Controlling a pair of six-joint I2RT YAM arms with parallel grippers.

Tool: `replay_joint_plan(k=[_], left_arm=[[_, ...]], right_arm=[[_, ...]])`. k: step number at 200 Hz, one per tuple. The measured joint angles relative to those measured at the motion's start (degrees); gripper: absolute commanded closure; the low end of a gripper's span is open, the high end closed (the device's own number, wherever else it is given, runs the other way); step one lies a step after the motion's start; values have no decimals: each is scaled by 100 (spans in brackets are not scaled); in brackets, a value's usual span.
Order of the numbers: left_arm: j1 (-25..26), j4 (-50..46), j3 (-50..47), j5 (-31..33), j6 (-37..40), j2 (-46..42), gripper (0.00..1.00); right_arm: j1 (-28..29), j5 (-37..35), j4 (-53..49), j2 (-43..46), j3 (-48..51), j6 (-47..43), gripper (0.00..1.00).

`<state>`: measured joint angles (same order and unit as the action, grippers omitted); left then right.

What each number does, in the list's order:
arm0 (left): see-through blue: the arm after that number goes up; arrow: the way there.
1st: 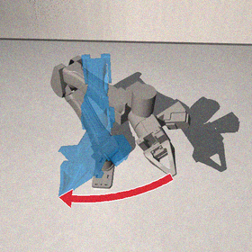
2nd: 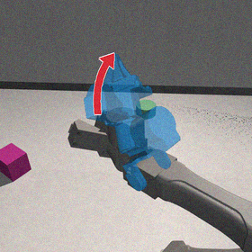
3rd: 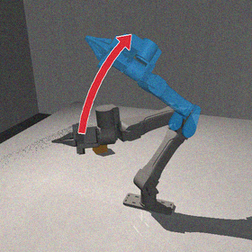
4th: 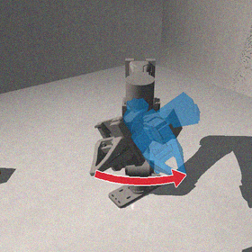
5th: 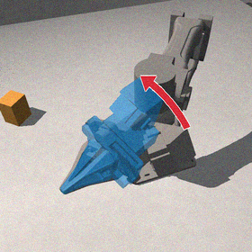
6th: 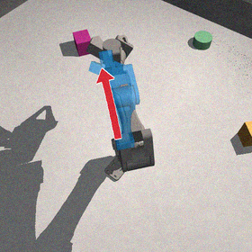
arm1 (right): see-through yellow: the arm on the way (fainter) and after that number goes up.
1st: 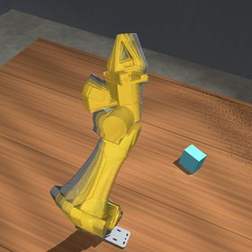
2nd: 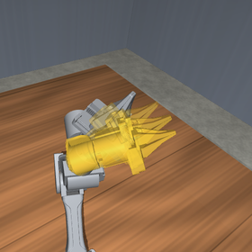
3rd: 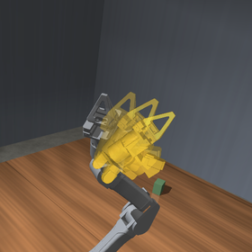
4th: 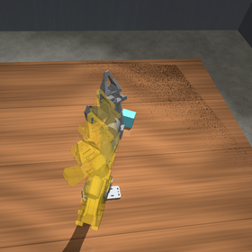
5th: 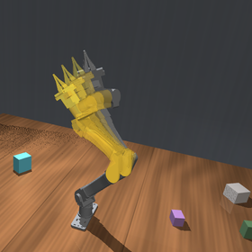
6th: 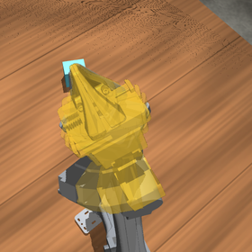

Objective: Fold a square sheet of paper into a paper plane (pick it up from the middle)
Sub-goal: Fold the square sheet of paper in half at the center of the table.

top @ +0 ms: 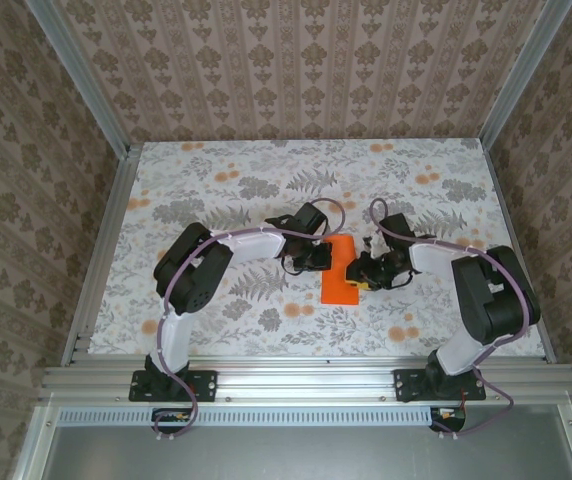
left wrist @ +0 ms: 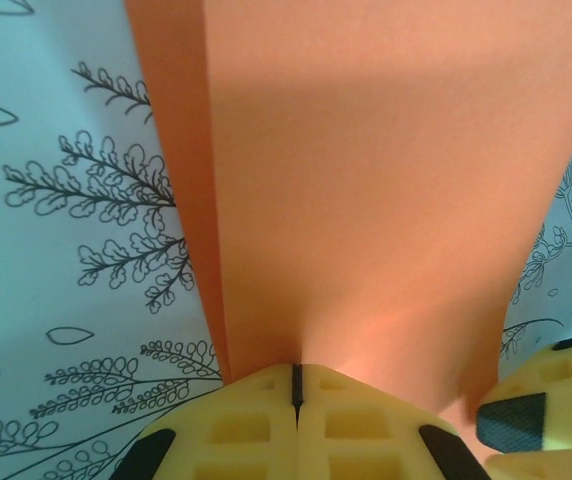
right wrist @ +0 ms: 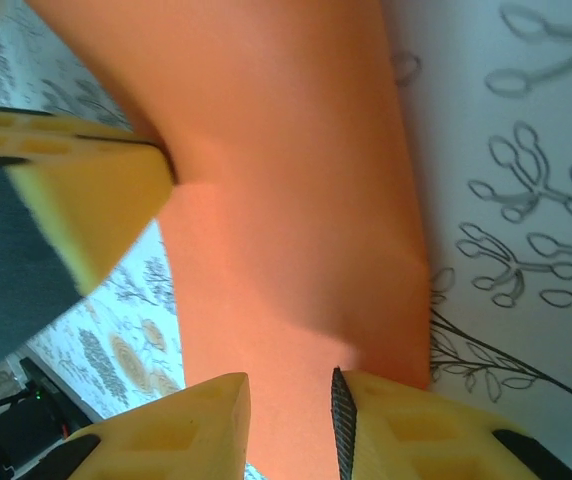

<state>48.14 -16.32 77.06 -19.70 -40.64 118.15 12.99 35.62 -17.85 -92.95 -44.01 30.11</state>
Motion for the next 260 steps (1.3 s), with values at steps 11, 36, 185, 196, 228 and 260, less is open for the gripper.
replay_joint_plan(k=[11,36,185,196,228,260], left_arm=[[0,-2,2,0,2,0,100],[0,-28,33,-2,37,20,100],[20,-107,96,2,127,42,100],[20,-107,96,2,127,42,100],[20,-107,96,2,127,42,100],[24,-107,96,2,129,44,100]], right_arm=[[-28,9,-20,0,-166,-15,70],[-142,57,2,-46,-485,-26,70],[-306,118,-55,-828,-1097,-199,70],[-308,116,-48,-841,-1187,-212,70],[-337,26,-9,-1156,-1257,-258,70],[-402,98,9,-1331,-1259,-299,70]])
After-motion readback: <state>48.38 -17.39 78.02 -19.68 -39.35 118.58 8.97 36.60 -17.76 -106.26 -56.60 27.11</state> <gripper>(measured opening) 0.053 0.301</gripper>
